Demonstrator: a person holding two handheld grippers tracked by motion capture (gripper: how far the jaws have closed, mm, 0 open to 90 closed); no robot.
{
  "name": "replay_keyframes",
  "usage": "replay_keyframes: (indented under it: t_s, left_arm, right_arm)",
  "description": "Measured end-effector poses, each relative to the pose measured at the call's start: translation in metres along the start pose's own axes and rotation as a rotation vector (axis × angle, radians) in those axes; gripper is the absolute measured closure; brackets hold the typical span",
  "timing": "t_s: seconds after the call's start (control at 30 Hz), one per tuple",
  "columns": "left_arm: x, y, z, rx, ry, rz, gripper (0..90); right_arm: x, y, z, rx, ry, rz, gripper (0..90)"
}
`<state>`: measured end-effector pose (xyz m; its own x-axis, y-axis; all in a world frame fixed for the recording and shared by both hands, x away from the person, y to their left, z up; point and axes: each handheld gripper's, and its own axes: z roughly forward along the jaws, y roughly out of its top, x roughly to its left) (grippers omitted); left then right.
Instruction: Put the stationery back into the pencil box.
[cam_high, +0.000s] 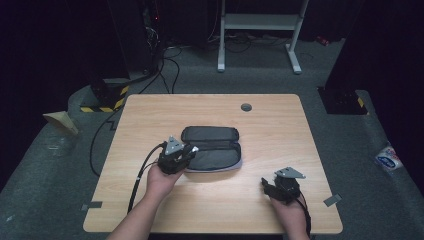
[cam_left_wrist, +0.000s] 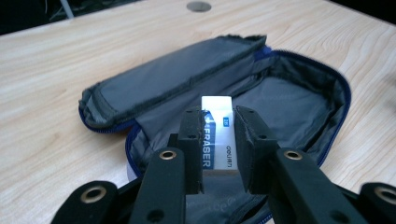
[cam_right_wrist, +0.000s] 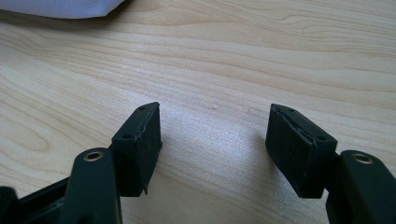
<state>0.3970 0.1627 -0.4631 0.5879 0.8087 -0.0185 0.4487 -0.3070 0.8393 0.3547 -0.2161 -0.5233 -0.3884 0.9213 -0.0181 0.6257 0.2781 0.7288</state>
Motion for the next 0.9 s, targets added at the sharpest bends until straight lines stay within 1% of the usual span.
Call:
replay_keyframes:
  t_s: [0.03, 0.13, 0.17, 0.2, 0.33, 0.43, 0.47, 0.6, 0.63, 0.67, 0.7, 0.8, 0.83, 0.9]
  left_arm:
    - [0.000, -0.002, 0.003, 0.017, 0.004, 0.006, 73.0]
    - [0.000, -0.003, 0.005, 0.022, 0.002, 0.003, 73.0]
    - [0.001, -0.004, 0.008, 0.020, -0.004, -0.014, 73.0]
    - [0.001, -0.005, 0.010, 0.026, -0.005, -0.017, 73.0]
    - [0.000, -0.006, 0.015, 0.039, 0.001, -0.014, 73.0]
    - [0.000, -0.007, 0.020, 0.045, 0.011, -0.020, 73.0]
    - [0.000, -0.007, 0.021, 0.050, 0.018, -0.010, 73.0]
    - [-0.002, -0.008, 0.023, 0.062, 0.031, -0.001, 73.0]
    - [-0.001, -0.008, 0.024, 0.068, 0.040, -0.006, 73.0]
    - [-0.001, -0.008, 0.024, 0.068, 0.040, -0.006, 73.0]
    - [0.000, -0.008, 0.026, 0.080, 0.059, -0.008, 73.0]
    - [0.002, -0.009, 0.027, 0.090, 0.069, -0.014, 73.0]
    - [0.002, -0.010, 0.028, 0.103, 0.078, -0.005, 73.0]
    - [0.002, -0.011, 0.028, 0.109, 0.082, 0.000, 72.9]
  right_arm:
    - [0.000, 0.000, 0.000, 0.000, 0.000, 0.000, 35.5]
    - [0.000, 0.000, 0.000, 0.000, 0.000, 0.000, 35.6]
    - [0.000, 0.000, 0.000, -0.001, 0.000, -0.001, 35.6]
    - [0.000, 0.000, 0.000, -0.001, -0.001, -0.002, 35.6]
    - [0.000, 0.000, 0.000, -0.002, -0.002, -0.005, 35.7]
    - [0.000, 0.000, 0.000, -0.002, -0.002, -0.005, 35.6]
    - [0.000, 0.000, 0.000, -0.002, -0.003, -0.004, 35.7]
    - [0.000, 0.000, 0.000, -0.002, -0.004, -0.003, 35.7]
    - [0.000, 0.000, 0.000, -0.002, -0.004, -0.003, 35.7]
    - [0.000, 0.000, 0.000, -0.002, -0.004, -0.003, 35.7]
    - [0.000, 0.000, 0.000, -0.002, -0.004, -0.003, 35.7]
    - [0.000, 0.000, 0.000, -0.002, -0.003, -0.003, 35.7]
    - [0.000, 0.000, 0.000, -0.002, -0.003, -0.003, 35.6]
    - [0.000, 0.000, 0.000, -0.002, -0.002, -0.004, 35.6]
